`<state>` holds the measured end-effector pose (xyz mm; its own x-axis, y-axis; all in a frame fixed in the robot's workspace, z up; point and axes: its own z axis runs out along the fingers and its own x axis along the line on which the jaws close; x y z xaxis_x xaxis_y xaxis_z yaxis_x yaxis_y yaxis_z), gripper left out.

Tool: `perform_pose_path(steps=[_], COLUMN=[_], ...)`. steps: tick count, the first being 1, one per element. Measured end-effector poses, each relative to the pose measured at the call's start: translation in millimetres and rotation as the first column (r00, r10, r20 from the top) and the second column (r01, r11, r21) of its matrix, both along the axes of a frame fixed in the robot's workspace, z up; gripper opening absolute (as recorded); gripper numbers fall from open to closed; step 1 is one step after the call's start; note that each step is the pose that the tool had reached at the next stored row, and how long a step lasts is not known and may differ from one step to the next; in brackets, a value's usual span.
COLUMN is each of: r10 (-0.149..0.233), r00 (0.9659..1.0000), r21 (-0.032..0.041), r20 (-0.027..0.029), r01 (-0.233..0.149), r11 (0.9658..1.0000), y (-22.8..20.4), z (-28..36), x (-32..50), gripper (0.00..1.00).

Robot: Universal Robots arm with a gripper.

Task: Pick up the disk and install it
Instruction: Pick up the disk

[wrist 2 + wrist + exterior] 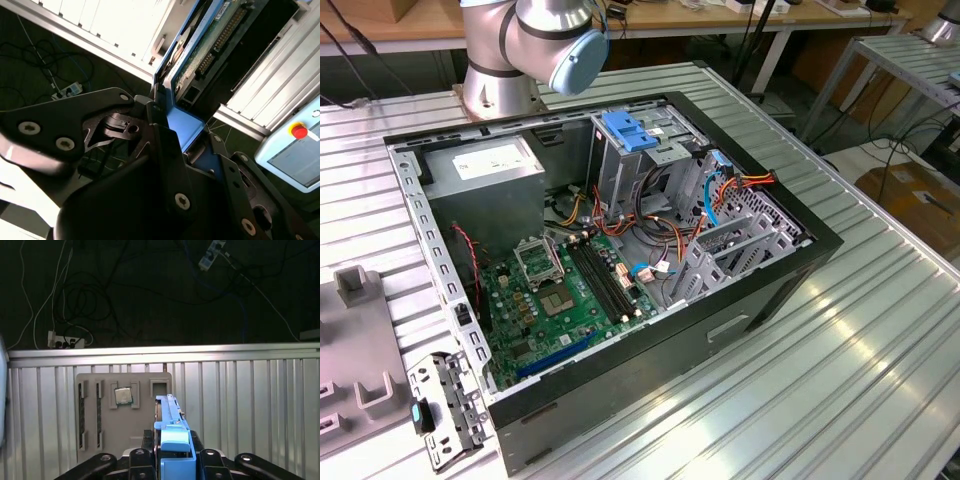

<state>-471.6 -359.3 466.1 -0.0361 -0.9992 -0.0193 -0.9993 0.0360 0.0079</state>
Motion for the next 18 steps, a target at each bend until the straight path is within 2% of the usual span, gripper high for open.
perform_pose_path(steps=[18], r10=[0.000], r00=[1.0000], r21=[0.0000], r20=[0.0000], r01=[0.000], r11=[1.0000], y=[0.0], z=[28.0], x=[0.0], gripper=[0.37])
